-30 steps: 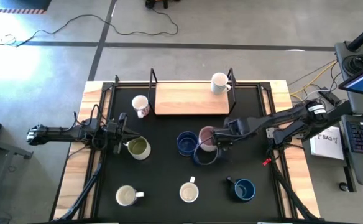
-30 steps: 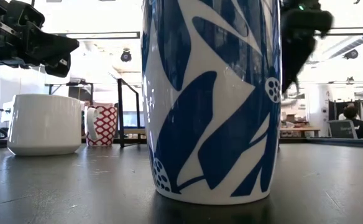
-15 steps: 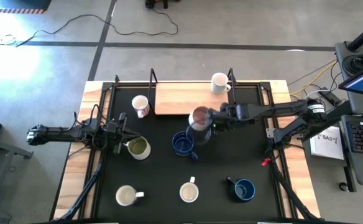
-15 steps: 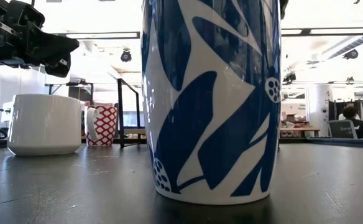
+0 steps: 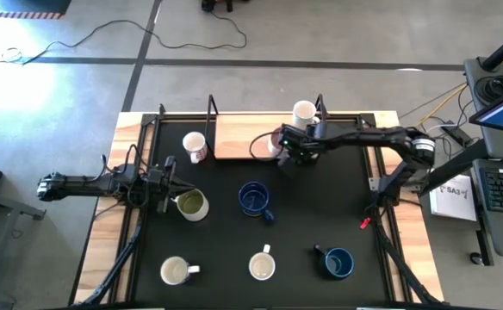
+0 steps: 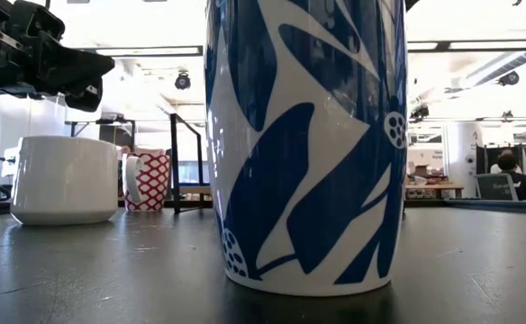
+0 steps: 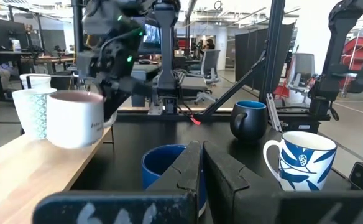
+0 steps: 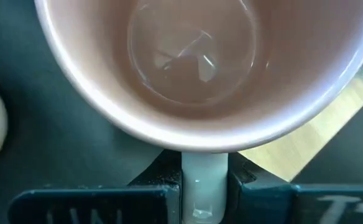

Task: Place coffee mugs
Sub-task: Put the pink mug on the shelf aligned with the other light blue mug

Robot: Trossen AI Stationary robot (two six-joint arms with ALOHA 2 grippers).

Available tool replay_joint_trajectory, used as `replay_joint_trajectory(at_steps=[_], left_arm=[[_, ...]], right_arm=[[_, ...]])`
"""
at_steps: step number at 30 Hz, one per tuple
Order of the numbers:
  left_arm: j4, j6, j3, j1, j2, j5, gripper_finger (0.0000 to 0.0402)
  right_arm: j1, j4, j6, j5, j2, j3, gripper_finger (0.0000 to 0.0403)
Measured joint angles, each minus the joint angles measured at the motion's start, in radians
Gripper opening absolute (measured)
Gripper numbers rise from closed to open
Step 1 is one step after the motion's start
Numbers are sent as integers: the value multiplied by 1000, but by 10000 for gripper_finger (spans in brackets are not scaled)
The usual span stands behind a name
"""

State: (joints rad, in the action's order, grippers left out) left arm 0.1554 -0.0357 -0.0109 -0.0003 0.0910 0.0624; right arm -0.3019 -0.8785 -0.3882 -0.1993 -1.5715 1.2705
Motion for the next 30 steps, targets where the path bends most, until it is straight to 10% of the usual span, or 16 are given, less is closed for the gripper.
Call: replay_joint_trajectory(at_steps=[30], left_arm=[[0, 0, 0, 0, 0, 0, 0]], right_arm=[[-50, -6, 138, -3, -140, 165, 57]])
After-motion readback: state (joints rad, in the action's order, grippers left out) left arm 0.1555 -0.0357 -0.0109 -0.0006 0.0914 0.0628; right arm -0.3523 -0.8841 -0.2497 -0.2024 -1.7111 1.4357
